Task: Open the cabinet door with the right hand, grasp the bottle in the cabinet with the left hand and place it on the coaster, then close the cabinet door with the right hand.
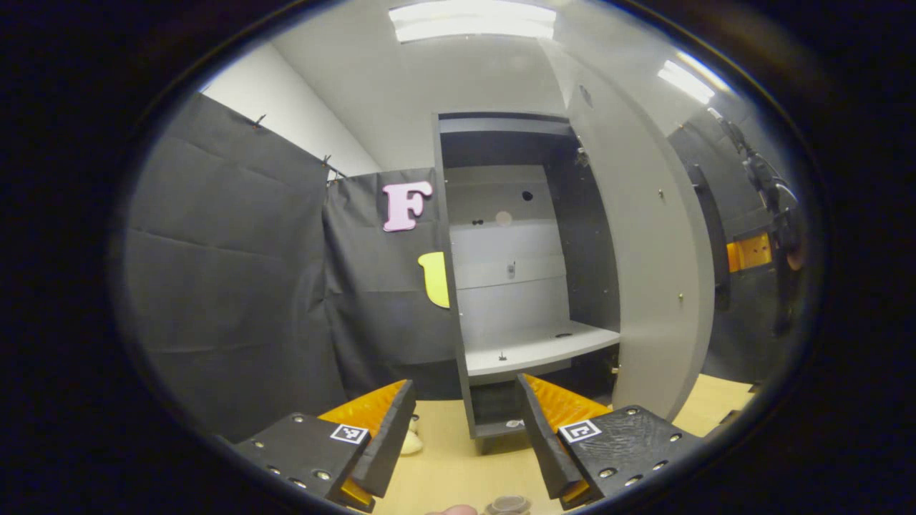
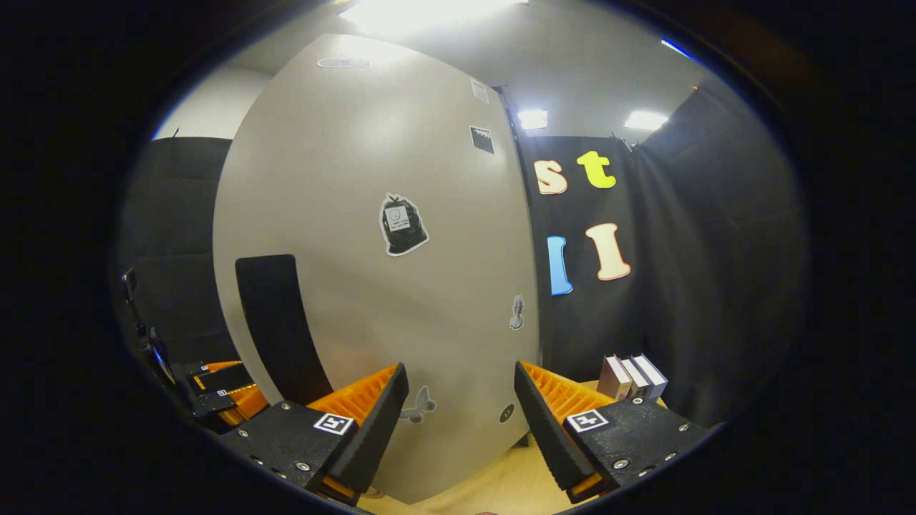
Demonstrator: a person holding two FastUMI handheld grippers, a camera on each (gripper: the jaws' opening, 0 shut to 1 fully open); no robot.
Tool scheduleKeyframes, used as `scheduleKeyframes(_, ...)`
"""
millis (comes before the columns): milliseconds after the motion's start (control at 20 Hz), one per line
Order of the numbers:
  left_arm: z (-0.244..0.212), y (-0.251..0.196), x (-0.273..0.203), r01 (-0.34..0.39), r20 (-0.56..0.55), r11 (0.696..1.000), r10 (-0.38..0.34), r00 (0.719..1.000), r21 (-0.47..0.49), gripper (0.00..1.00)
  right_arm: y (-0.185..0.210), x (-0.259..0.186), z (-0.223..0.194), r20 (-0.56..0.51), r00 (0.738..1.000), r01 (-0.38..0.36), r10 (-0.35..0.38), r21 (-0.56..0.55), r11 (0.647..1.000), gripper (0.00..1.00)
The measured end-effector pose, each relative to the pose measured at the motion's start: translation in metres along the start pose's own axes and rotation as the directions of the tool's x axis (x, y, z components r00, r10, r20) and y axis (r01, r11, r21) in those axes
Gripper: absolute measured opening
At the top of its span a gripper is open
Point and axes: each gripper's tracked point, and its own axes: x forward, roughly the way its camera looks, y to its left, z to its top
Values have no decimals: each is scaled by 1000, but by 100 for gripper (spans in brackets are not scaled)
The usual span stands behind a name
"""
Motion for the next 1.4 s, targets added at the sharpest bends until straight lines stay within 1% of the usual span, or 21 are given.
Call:
scheduleKeyframes(100,1,2,0,-6,6,1000,6,1000,2,81,11,10,0,-10,1000,-4,4,32,999,92)
scheduleKeyframes(150,2,3,1,-6,11,1000,6,1000,12,81,14,14,2,-11,1000,-6,6,24,1000,92)
scheduleKeyframes(300,2,2,4,33,18,998,-34,999,53,81,17,20,3,-1,1000,0,0,-27,1000,92)
scheduleKeyframes(400,0,4,3,45,2,996,-45,999,81,81,18,20,0,1,1000,-7,7,-23,1000,92)
scheduleKeyframes(500,0,4,2,49,-5,995,-49,999,90,81,21,23,1,2,1000,-26,26,-6,1000,92)
scheduleKeyframes(650,-1,6,3,46,-13,994,-45,999,97,81,25,26,-3,6,999,-38,38,-13,999,92)
scheduleKeyframes(750,-1,5,2,48,-13,994,-47,999,96,81,26,29,-5,9,999,-45,45,-7,999,92)
scheduleKeyframes(1100,-1,5,2,48,-17,994,-47,999,100,81,22,24,-6,-6,1000,-20,20,-2,1000,92)
scheduleKeyframes(1400,4,1,3,69,-24,997,-68,997,43,81,15,16,-17,-26,1000,7,-8,-41,999,92)
